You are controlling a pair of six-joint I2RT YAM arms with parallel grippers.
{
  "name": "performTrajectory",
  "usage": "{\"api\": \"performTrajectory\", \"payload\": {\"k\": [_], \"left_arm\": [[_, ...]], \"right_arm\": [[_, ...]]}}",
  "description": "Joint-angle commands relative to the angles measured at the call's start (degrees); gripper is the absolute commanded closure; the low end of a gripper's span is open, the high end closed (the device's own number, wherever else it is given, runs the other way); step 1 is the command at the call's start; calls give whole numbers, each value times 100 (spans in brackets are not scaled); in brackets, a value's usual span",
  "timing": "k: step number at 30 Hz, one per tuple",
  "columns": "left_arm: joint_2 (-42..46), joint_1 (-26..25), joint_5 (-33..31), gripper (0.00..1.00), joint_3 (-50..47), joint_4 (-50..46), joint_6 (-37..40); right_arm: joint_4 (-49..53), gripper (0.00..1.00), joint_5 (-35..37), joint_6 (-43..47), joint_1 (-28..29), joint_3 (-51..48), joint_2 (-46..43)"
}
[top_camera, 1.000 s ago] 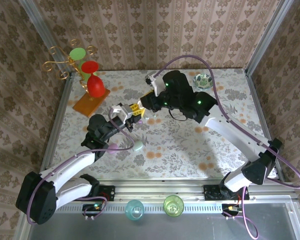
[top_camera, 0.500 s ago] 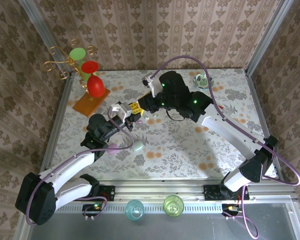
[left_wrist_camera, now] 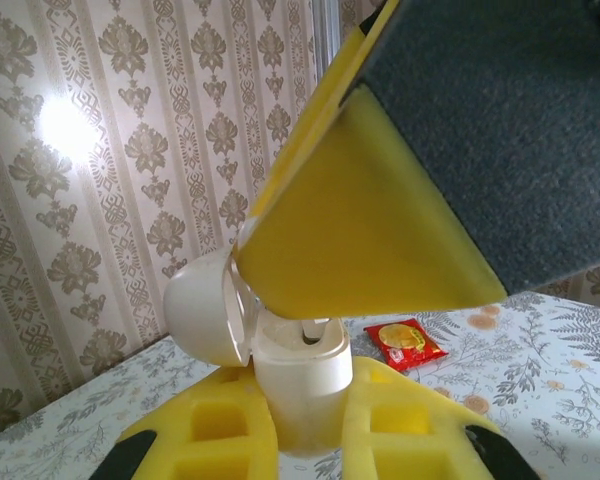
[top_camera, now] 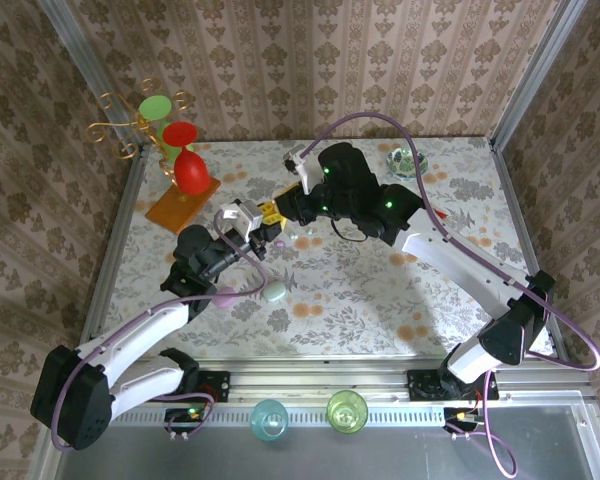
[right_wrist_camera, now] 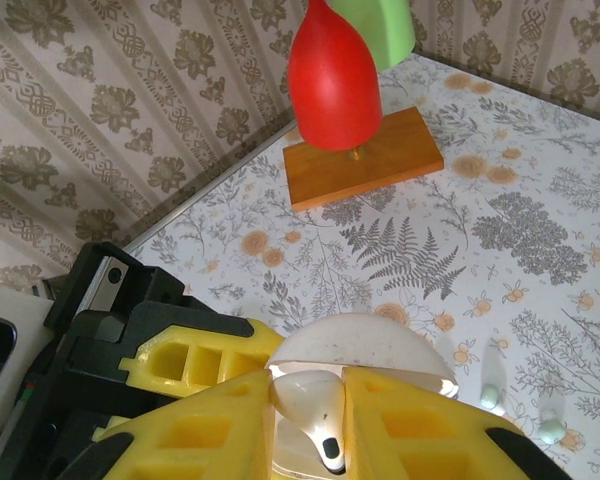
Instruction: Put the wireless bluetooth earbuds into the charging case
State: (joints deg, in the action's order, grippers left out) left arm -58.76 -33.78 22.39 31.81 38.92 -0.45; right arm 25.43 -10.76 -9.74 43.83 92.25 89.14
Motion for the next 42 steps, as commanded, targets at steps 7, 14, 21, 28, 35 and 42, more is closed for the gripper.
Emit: {"api": "performTrajectory", "payload": {"k": [7,14,21,28,35,42], "left_arm": [[139,-50,-50,100,312,331,-285],[93,-54,10,100,369,325,-297],[40,-67,55,100,361,363,-298],[32,-58,41,100,273,373,-263],[-93,48,198,100,124,349,-6],[3,-143,333,100,32,-269,1419]], "right_arm": [[-243,78,284,280,39,-390,13],[-274,73,242,273,42,-413,-67],[-206,69,290,220,37,-216,-104],[-281,54,288,165,33,-238,-393],[-802,37,-225,-142,-78,-565,-896],[321,26,122,-532,-341,37,-468]]}}
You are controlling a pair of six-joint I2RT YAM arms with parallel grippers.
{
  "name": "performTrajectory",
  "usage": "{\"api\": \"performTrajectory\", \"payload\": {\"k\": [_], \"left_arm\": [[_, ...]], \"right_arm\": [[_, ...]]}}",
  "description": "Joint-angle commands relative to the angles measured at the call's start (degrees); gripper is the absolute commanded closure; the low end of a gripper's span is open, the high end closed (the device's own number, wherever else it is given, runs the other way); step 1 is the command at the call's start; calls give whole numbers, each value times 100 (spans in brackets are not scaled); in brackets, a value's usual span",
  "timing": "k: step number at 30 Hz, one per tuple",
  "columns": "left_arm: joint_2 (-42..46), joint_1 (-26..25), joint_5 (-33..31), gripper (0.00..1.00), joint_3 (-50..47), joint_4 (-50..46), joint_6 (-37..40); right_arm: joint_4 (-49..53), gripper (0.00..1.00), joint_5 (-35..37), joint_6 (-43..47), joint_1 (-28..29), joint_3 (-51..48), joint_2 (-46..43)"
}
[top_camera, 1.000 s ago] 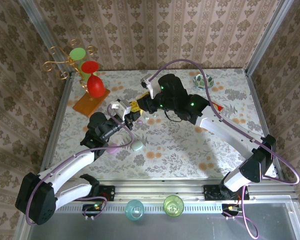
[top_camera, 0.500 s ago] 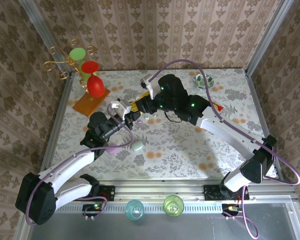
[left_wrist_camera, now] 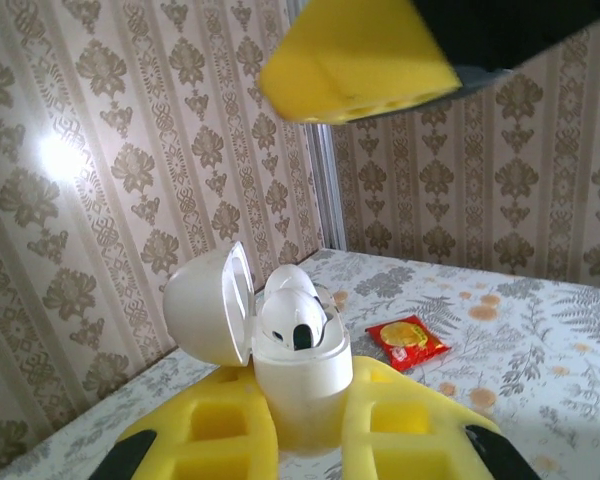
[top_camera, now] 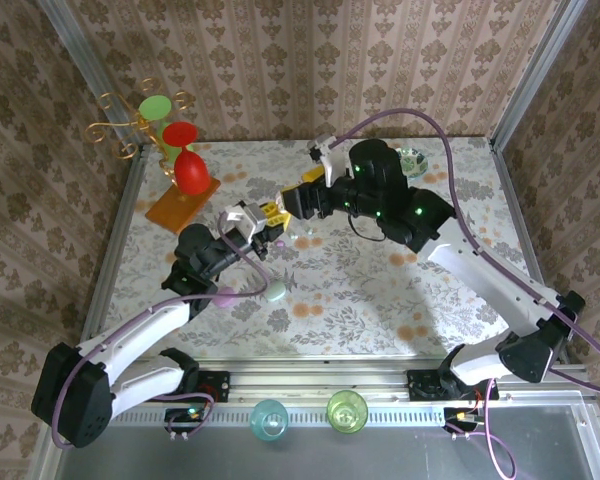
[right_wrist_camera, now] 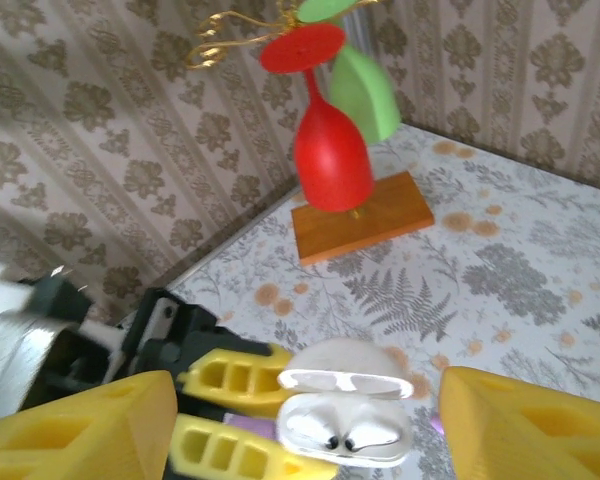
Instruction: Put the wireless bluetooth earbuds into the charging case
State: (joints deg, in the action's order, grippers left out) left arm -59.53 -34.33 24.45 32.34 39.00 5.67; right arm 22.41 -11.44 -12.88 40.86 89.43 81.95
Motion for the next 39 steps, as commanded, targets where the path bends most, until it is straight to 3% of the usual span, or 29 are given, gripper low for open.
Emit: {"api": "performTrajectory", "payload": {"k": [1,5,16,22,24,29,32,35,39], "left_arm": [[111,-142,20,100,0,-498,1080],[209,-298,-245,100,33,-867,1812],[354,-336,-413,100,27,-807,1875],[315,-338,-612,100,13,-697,1433],[319,-322,-608,100,66,-708,1080],[221,-142,464,100,258,-881,148],[217,-27,1517,100,217,-513,-374],[174,39,2366,100,235,-95,-883],[143,40,3258,100,418,-188,-1019]], "right_arm": [[890,24,251,-223,-43,515,395],[1721,20,503,-274,-43,1086,844],[2803,19,913,-50,-52,1440,1225],[2338,19,798,-65,-67,898,688],[1752,19,394,-25,-160,437,329],[54,20,-1319,137,-636,-817,-638],[-434,22,-2360,1101,-843,-1450,-1061],[-354,23,-3287,2312,-1012,-1848,-1404],[328,30,-3568,3617,-1028,-1860,-1577]]}}
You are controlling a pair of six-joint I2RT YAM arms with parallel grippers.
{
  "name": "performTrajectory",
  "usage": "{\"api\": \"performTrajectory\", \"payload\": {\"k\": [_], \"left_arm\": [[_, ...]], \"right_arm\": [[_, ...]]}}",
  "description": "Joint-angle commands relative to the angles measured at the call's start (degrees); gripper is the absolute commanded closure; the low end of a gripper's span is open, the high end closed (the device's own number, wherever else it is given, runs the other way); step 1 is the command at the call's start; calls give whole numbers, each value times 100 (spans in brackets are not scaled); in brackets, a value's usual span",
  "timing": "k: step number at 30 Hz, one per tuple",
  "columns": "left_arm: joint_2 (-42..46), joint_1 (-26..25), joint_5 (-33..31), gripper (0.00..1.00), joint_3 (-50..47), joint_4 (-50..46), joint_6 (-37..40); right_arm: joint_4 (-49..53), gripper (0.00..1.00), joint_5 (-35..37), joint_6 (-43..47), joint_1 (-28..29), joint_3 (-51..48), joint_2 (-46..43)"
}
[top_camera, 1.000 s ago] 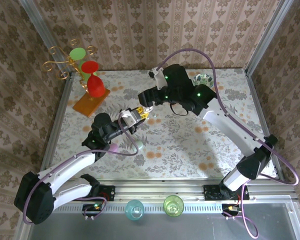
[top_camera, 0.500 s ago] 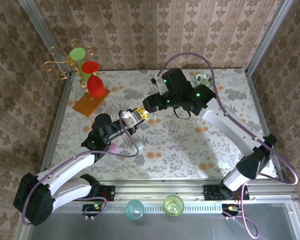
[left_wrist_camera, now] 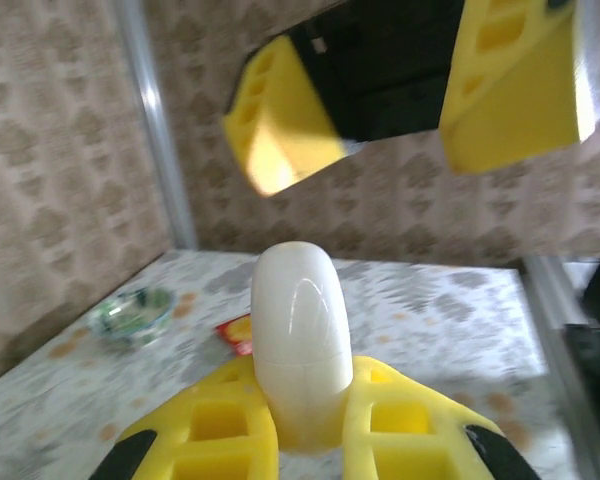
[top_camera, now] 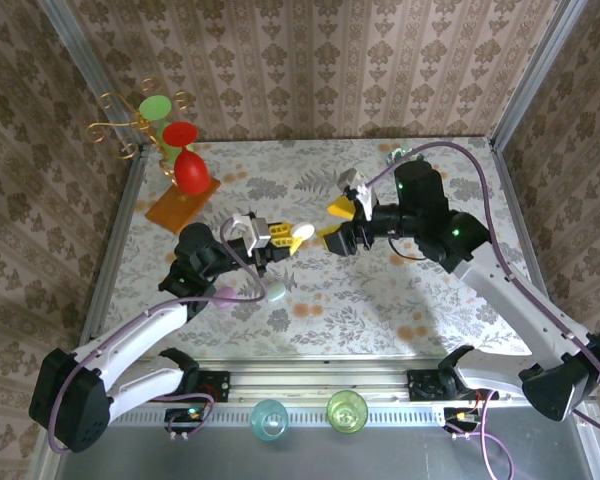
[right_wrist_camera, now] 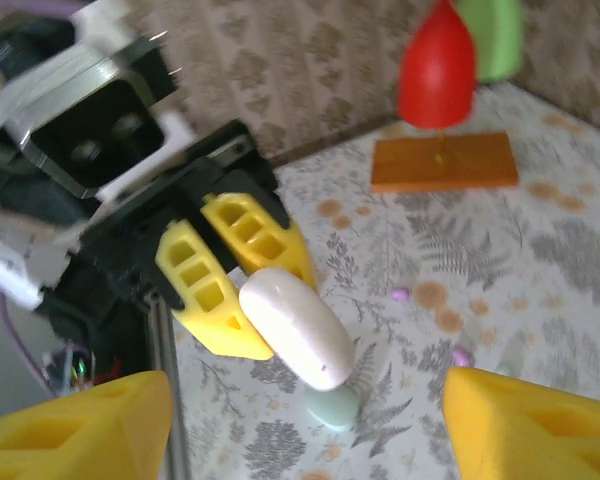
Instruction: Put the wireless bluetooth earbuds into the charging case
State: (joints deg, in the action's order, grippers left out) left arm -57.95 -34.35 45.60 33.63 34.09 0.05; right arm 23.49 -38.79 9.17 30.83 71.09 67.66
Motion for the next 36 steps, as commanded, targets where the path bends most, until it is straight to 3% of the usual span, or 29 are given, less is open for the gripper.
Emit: {"api": "performTrajectory", "payload": {"k": [1,7,18,28,32,36], "left_arm": [[-10,42,1200,100,315,249,-450],[4,40,1258,100,390,103,-328],[-76,-2,1166,100,469,117,-279],[-174,-19,1039,100,522,212,-348],[-183,-15,771,67,461,265,-302],[-151,-11,160,22,339,268,-212]], "right_arm": [[396,31,-931,1637,-24,23,-148],[1115,41,-1300,2337,-24,291,-12],[1047,50,-1463,2311,61,645,583],[1121,74,-1461,2401,47,656,776],[775,77,-1382,2116,-138,455,725],[3,79,-1235,1446,-478,58,744]]}}
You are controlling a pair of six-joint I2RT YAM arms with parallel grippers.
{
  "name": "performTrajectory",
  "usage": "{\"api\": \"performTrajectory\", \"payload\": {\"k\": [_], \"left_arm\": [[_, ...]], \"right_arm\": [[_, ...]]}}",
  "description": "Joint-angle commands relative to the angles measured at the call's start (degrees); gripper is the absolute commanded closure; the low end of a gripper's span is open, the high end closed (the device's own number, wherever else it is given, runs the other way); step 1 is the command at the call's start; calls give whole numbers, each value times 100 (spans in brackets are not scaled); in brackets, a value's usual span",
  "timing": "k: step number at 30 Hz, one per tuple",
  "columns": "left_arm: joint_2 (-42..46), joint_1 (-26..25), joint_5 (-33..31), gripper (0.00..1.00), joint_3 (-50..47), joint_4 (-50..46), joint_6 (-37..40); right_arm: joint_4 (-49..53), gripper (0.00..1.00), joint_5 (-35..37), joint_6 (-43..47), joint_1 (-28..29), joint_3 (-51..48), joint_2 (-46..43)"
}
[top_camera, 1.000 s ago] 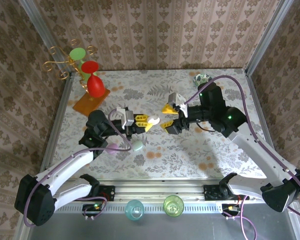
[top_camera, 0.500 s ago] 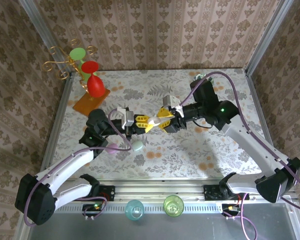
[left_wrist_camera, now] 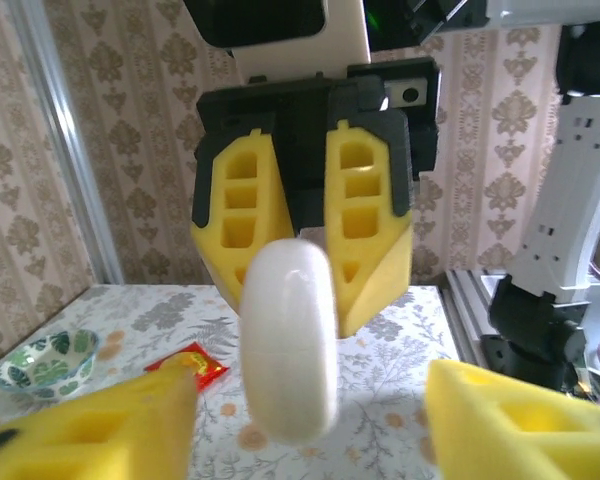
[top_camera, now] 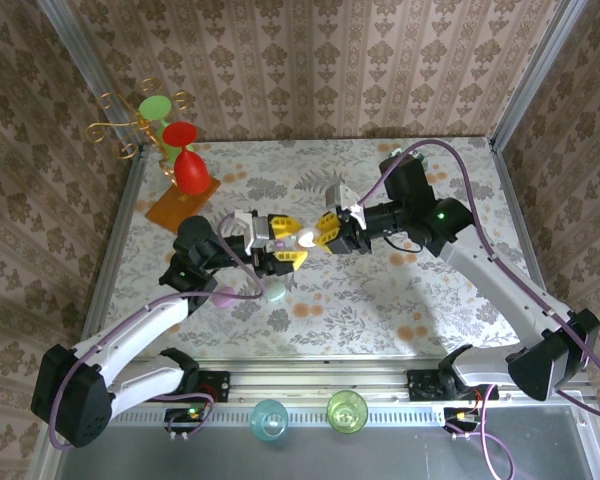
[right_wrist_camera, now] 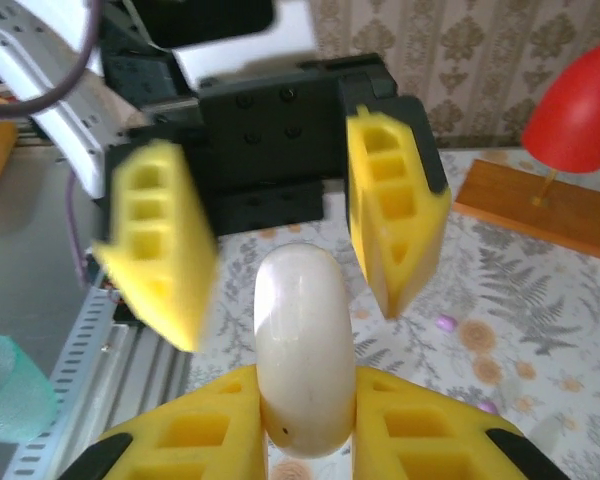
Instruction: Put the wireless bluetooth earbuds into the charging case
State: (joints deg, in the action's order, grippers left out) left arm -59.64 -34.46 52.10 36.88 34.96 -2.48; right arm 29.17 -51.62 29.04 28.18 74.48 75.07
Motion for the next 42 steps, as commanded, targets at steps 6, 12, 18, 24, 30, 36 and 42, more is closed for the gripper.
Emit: {"api": "performTrajectory", "payload": {"k": [6,12,18,24,30,36,42], "left_arm": [[39,1,-2108,0,-238,-372,793],[-111,47,-3459,0,-601,-253,1153],[-383,59,-3876,0,-570,-666,1235],[-370,44,-4014,0,-800,-767,1302],[-379,86,-4355,0,-675,-1294,612],[-306,88,-4539,0,-260,-2809,501],[-302,-30,-4440,0,258,-4471,854]], "right_arm": [[-1837,78,722,-1893,-830,-988,421],[-2742,79,2679,-4059,-1204,-1095,1755],[-2935,78,3120,-5166,-1349,-769,2966],[-2767,76,3197,-5714,-1538,-307,3886],[-2953,61,3320,-5954,-1732,-373,4176],[-3193,27,3669,-5542,-1843,-1061,3241],[-3260,15,2633,-3907,-1738,-1707,2144]]}}
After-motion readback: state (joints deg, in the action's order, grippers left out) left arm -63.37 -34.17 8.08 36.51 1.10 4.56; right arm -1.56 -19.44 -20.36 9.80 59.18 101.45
